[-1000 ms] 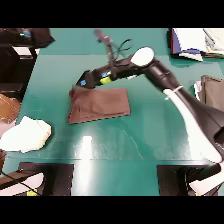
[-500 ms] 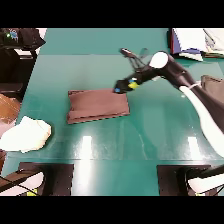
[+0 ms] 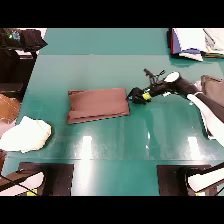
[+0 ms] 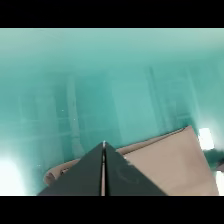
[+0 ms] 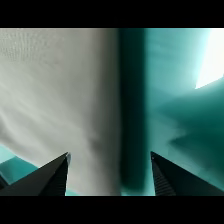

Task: Fold the shirts.

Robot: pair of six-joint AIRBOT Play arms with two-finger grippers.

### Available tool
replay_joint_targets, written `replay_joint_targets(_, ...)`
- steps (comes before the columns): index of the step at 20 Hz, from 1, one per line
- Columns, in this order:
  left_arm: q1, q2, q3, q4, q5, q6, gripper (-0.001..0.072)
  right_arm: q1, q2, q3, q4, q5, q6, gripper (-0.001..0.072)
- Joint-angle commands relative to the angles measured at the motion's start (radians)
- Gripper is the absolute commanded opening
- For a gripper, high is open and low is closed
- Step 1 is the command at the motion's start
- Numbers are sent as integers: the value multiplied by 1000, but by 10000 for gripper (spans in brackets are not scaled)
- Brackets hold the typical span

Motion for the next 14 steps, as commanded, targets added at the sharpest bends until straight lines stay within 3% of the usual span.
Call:
replay_joint_targets(1,0,-9,0,-3,1,0,21,84,-109,94,76,-2,-15,552)
replay_joint_targets(2,0,-9,0,-3,-1,0,21,111,-143,131,100,-2,-16,550)
replay_joint_targets(3,0,-9,0,-4,-4,0,21,137,-175,170,113,-2,-15,488)
replay_joint_targets(7,0,-9,0,-21,-15,0,20,183,-229,276,95,2,-26,26)
replay_joint_targets(9,-25,-9,0,-21,-14,0,19,150,-212,310,77,18,-28,17)
replay_joint_targets(14,-187,-9,0,-14,11,12,20,-85,-5,323,-189,80,48,16)
